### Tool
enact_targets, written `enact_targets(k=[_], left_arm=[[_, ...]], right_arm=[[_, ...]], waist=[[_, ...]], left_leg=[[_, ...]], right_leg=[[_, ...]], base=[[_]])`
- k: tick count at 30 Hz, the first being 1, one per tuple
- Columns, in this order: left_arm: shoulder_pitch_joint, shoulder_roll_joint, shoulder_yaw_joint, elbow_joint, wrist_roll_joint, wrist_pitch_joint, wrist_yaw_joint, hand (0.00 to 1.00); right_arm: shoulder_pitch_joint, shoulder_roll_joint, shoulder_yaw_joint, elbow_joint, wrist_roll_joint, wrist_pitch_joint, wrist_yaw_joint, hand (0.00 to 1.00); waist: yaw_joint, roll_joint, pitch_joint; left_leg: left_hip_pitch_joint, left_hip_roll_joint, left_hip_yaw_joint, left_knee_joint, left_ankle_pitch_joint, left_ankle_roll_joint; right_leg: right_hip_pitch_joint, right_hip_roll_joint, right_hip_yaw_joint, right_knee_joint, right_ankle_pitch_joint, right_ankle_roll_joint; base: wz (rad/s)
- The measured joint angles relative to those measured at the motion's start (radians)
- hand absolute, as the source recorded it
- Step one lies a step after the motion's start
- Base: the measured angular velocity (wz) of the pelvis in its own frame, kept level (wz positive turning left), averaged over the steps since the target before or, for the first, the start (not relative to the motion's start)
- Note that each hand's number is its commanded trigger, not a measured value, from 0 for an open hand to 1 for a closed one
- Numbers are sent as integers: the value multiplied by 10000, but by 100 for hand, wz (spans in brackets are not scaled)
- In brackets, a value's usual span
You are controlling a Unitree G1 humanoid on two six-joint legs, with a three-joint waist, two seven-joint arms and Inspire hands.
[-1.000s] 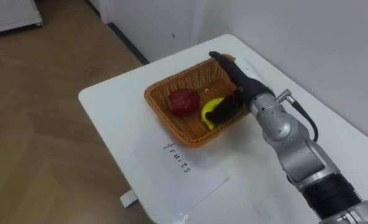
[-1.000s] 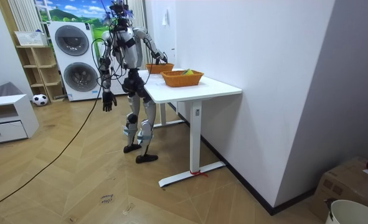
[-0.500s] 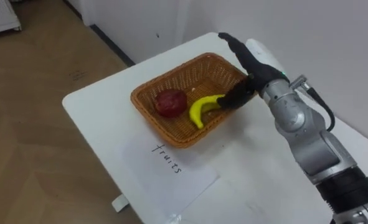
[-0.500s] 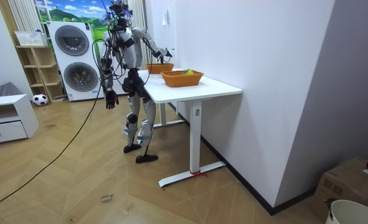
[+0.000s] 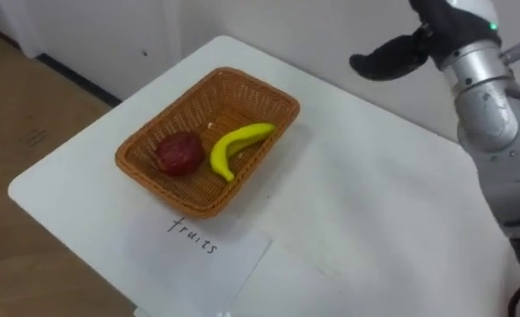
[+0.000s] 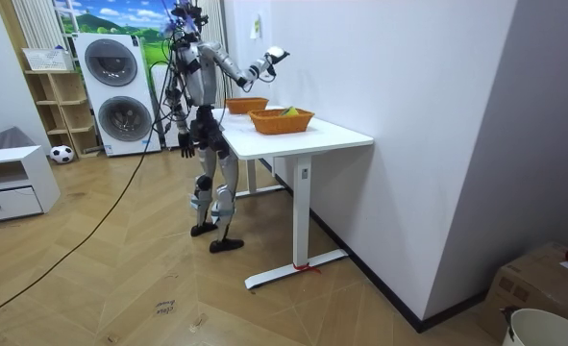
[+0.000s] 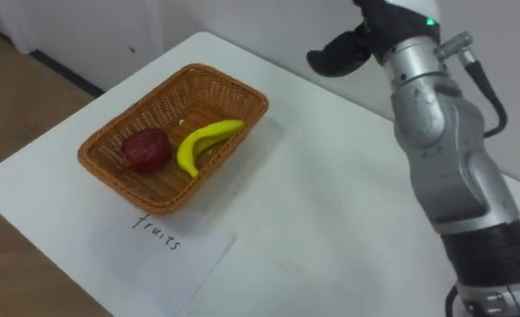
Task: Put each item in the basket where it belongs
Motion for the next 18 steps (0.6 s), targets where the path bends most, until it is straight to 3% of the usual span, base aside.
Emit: enact_targets(k=[3, 5, 7, 10, 13, 18], left_arm=[[-7, 31, 72, 39, 3, -120, 95, 0], [-37, 130, 78, 30, 1, -325, 111, 0], [-2, 219, 78, -35, 4, -402, 122, 0], [16, 277, 243, 98, 13, -452, 266, 0], [77, 340, 345, 340, 16, -457, 569, 0], [271, 336, 389, 283, 8, -539, 595, 0]], right_arm=[[1, -318, -249, -427, 0, -2, -47, 0], [8, -988, -266, -723, -48, -101, -50, 0], [97, -1309, -396, -980, -59, -210, -52, 0], [200, -1462, -963, -1204, -28, -303, -63, 0], [663, -1642, -1725, -1203, 7, -393, -470, 0], [1644, -1715, -3170, -1212, 51, -674, -1138, 0]], waist=[[-291, -52, -34], [-553, -165, -6], [-768, -258, 6], [-1074, -416, 48], [-1278, -595, -60], [-1637, -691, -34]], left_leg=[[13, 112, 483, -10, 0, -1], [106, 192, 815, -22, -1, -4], [138, 263, 879, -38, -36, -61], [241, 432, 1105, -163, -97, -170], [369, 576, 1332, -165, -169, -278], [488, 746, 1599, -183, -224, -369]], right_leg=[[-179, 103, 230, 19, 56, -85], [-216, 194, 472, 14, 81, -126], [-194, 263, 488, -22, 111, -172], [-216, 465, 659, -84, 213, -290], [-132, 654, 729, -213, 301, -364], [-72, 824, 711, -388, 377, -469]], base=[[-34], [-30], [-18], [-29], [-22], [-16]])
